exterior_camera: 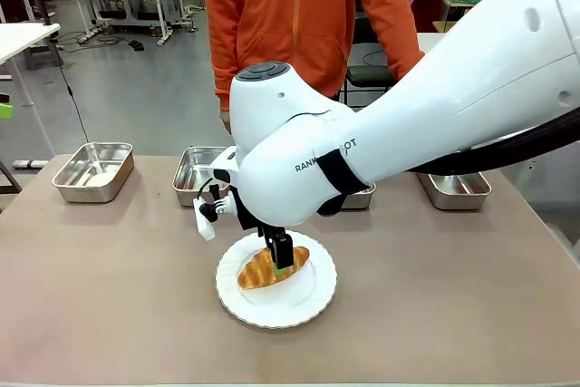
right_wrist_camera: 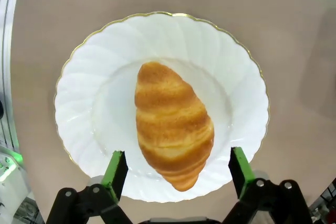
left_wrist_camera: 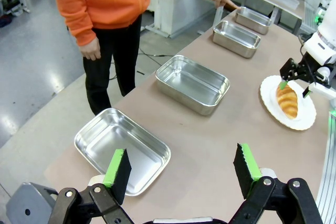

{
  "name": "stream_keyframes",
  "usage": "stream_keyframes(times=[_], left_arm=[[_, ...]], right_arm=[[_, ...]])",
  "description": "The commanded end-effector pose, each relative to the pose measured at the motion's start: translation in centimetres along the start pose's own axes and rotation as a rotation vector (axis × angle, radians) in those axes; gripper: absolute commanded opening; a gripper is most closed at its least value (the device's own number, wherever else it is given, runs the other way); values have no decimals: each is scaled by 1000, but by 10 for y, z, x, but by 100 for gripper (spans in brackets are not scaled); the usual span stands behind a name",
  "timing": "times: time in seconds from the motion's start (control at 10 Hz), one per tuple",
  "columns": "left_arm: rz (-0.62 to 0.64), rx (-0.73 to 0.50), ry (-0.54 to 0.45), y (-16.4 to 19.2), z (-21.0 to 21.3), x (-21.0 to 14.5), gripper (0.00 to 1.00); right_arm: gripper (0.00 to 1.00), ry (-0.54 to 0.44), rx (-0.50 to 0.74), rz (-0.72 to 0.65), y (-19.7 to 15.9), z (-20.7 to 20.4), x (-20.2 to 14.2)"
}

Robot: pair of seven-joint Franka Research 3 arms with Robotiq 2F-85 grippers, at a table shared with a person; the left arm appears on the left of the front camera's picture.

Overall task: Place the bread in the container.
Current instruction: Place the Butter Roll into the Airtight Container indicated by the human.

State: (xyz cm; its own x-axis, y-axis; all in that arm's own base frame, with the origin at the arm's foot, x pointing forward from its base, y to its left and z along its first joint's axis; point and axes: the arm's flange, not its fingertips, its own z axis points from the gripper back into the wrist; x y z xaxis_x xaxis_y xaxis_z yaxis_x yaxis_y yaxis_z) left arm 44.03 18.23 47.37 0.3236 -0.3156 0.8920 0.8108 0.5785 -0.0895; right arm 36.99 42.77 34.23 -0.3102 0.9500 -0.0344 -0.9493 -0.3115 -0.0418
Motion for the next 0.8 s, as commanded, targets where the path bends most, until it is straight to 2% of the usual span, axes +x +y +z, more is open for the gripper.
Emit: stream_keyframes(times=[0.0,0.7], left_arm=[[-14,-4,-12,-1,2,0,100],[-14,-4,-12,-1,2,0,100]], right_arm=[[100,33,8,-13,-6,-2,12],[100,31,27,2,-1,-26,11]])
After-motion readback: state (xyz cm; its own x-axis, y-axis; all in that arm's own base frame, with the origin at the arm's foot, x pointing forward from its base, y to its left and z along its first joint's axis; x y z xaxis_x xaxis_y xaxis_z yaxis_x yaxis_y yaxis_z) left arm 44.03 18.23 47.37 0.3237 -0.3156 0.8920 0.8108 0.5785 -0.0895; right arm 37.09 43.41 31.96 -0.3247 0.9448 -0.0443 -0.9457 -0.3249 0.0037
